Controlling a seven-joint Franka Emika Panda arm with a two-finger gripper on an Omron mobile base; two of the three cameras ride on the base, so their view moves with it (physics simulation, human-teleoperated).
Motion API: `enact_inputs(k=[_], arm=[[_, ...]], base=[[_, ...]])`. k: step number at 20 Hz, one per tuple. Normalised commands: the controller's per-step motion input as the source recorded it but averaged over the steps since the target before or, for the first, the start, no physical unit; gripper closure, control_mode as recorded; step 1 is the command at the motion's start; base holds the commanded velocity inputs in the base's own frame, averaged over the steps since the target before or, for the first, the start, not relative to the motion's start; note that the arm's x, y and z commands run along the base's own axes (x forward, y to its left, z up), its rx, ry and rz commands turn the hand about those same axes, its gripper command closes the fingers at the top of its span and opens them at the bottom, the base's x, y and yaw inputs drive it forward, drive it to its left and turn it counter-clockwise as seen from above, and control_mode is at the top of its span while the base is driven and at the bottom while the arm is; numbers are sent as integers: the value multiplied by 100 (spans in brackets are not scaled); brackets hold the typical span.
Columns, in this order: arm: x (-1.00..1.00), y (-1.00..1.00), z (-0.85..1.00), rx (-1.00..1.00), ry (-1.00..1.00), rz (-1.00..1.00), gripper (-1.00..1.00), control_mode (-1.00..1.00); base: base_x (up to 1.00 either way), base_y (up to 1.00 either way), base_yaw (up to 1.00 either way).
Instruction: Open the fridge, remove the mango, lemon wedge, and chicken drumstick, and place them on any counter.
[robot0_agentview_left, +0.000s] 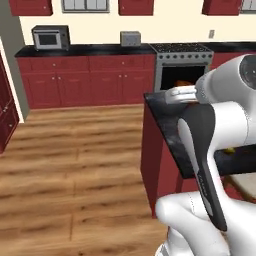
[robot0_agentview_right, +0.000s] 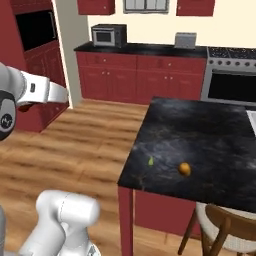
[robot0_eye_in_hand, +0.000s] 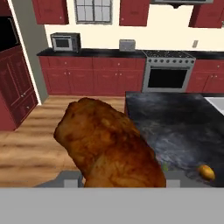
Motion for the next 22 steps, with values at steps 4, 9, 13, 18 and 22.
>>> enact_inputs(k=[4, 9, 13, 18, 22], arm=[[0, 0, 0, 0, 0, 0, 100, 100], [0, 0, 0, 0, 0, 0, 100, 100], [0, 0, 0, 0, 0, 0, 100, 100], [0, 0, 0, 0, 0, 0, 100, 100], [0, 0, 0, 0, 0, 0, 100, 100]], base=[[-70, -57, -18], [-3, -92, -13], [9, -100, -10], [28, -79, -5], [34, -17, 0]])
